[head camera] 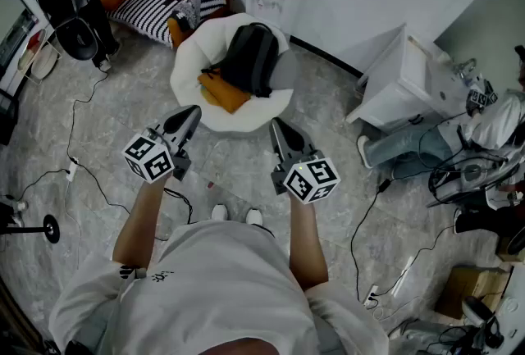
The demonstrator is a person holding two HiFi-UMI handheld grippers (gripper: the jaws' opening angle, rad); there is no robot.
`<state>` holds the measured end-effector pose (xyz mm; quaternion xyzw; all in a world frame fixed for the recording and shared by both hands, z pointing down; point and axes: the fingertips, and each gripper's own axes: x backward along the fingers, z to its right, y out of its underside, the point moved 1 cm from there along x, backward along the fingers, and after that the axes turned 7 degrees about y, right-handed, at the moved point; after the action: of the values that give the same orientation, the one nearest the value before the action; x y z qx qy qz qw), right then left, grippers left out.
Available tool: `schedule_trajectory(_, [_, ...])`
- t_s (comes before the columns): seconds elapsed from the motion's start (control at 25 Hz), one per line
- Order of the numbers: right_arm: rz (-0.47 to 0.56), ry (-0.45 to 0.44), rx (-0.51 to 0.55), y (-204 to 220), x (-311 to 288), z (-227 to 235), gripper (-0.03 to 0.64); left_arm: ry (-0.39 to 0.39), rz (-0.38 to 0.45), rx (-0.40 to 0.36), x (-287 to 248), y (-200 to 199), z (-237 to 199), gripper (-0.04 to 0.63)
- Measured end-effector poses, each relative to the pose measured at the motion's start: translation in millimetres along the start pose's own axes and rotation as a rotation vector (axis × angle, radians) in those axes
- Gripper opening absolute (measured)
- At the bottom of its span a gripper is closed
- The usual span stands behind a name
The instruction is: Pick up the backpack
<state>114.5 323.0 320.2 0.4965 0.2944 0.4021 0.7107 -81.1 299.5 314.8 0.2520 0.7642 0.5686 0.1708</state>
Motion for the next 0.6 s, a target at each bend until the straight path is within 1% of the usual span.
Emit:
schedule_trajectory(0.16, [-0.001,0.010,0.013,1,3,-13,0.006,-0.010,-0.005,-0.030,16,-2,-4,0.002])
schedule_trajectory(0.36, [-0.010,0.015,0.030,4,-5,-23,0.006,-0.019,0.018,-0.048,28,-11,-21,0.002])
schedule_trajectory(0.48, [-0.011,0.011,0.018,4,-11,-25,0.006,-0.022,0.028,-0.060,32,-17,-31,0.002])
schedule_trajectory(0.6, [0.001,0.026,0.009,1,-14,-27,0.006,-0.030,0.025,-0.074,42,-20,-39,0.002])
